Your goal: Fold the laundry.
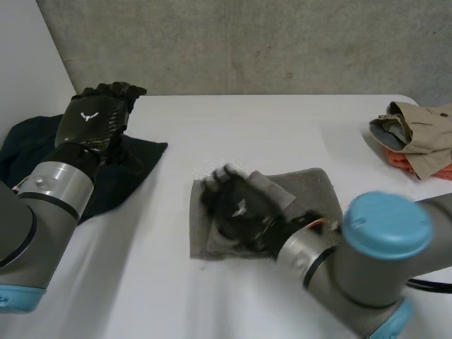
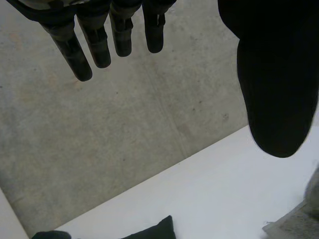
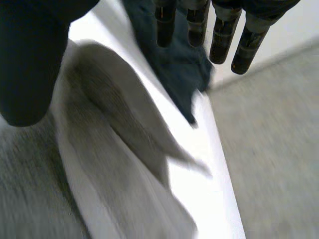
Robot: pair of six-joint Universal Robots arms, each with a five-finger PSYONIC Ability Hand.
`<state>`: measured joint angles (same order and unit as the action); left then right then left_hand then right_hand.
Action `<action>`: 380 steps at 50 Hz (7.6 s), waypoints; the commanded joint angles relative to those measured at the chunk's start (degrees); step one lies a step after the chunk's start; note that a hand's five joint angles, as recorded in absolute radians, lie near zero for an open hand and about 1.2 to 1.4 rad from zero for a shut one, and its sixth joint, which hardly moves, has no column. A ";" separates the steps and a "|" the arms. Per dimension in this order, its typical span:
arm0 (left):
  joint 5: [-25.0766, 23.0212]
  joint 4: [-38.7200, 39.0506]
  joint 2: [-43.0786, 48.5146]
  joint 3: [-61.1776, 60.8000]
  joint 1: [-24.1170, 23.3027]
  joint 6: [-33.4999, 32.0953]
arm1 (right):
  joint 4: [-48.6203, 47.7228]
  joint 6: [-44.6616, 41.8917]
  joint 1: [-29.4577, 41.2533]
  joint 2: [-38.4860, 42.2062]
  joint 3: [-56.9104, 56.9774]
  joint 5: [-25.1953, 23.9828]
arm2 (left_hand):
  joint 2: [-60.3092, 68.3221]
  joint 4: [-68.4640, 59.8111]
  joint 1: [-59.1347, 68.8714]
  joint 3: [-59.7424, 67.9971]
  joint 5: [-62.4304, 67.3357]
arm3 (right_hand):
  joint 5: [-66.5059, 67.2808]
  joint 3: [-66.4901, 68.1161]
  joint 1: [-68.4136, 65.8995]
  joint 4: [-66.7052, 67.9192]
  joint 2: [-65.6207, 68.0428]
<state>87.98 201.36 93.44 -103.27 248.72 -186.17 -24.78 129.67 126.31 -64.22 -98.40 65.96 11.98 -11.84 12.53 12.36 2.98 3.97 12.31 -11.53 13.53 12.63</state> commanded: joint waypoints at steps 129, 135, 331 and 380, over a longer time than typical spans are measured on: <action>16.88 -10.20 33.47 18.11 -16.78 -14.92 | 32.08 38.56 -3.09 15.96 28.87 14.73 | 10.34 -10.49 9.79 9.97 9.35 | -3.97 -2.31 1.53 -3.53 -2.63; 12.84 -10.20 33.56 18.55 -17.30 -14.67 | 32.26 33.98 -3.09 17.11 30.81 15.96 | 10.34 -10.49 9.79 9.97 9.35 | -3.97 -2.31 1.53 -3.53 -2.63; -22.93 -8.53 36.02 27.42 29.28 -24.33 | -11.60 23.00 -27.70 -14.45 -11.81 -3.64 | 0.25 -0.39 -0.30 -0.13 -0.75 | -3.97 -2.31 1.53 -3.53 -2.63; -21.97 -22.33 25.30 8.35 26.12 -35.05 | -10.72 20.71 -28.05 -11.72 -14.63 -2.76 | 53.64 -53.79 53.09 53.27 52.65 | -3.97 -2.31 1.53 -3.53 -2.63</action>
<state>64.72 178.98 116.51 -95.65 275.62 -219.71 -35.50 150.43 98.26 -75.90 -112.82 63.20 31.75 -31.68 32.75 31.55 21.10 3.89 12.25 -11.61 13.62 12.77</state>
